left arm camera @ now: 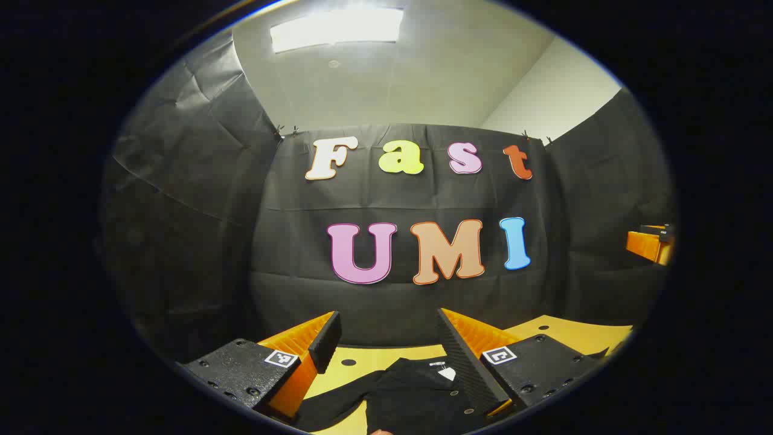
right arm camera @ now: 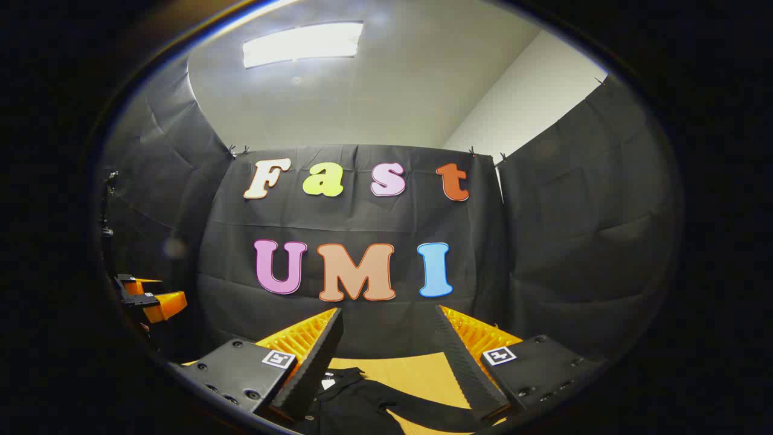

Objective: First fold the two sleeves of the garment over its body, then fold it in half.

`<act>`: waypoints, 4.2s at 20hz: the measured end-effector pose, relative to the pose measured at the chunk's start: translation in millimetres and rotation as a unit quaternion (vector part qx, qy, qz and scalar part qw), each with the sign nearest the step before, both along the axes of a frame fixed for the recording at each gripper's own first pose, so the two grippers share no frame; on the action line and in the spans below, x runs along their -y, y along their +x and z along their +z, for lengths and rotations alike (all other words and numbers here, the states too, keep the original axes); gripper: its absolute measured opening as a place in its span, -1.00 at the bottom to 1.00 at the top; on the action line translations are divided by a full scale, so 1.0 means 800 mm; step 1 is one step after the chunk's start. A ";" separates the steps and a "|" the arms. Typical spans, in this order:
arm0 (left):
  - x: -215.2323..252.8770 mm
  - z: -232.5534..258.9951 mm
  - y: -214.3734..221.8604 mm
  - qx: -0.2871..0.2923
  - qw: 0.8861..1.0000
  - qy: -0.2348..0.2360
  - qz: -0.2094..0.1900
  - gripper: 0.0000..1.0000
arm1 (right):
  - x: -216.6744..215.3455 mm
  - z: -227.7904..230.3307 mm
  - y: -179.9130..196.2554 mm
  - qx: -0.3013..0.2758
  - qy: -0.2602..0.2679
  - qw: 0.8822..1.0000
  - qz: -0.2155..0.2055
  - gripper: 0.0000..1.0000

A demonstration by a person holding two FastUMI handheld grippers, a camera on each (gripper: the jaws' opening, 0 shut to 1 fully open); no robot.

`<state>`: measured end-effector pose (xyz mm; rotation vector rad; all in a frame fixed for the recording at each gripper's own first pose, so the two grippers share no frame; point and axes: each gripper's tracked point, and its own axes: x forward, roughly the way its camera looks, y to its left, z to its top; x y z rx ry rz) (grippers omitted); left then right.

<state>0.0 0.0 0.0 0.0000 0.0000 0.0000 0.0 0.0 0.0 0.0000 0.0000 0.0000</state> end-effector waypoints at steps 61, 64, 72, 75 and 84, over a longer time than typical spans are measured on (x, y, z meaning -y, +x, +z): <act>-0.014 -0.014 -0.003 -0.031 0.998 0.005 0.050 0.97 | 0.126 -0.104 0.066 -0.140 -0.069 0.988 -0.005 0.93; 0.005 -0.012 0.008 -0.033 0.998 0.010 0.049 0.97 | 0.162 -0.143 0.068 -0.181 -0.081 0.980 -0.008 0.96; 0.053 -0.018 0.031 -0.042 0.998 0.017 0.053 0.97 | 0.227 -0.279 0.054 -0.332 -0.145 0.931 0.047 0.96; 0.069 -0.022 0.038 -0.049 0.997 0.023 0.059 0.97 | 0.243 -0.316 0.058 -0.364 -0.161 0.915 0.068 0.96; 0.105 -0.037 0.050 -0.070 0.993 0.049 0.080 0.89 | 0.312 -0.472 0.019 -0.553 -0.154 0.812 0.106 0.99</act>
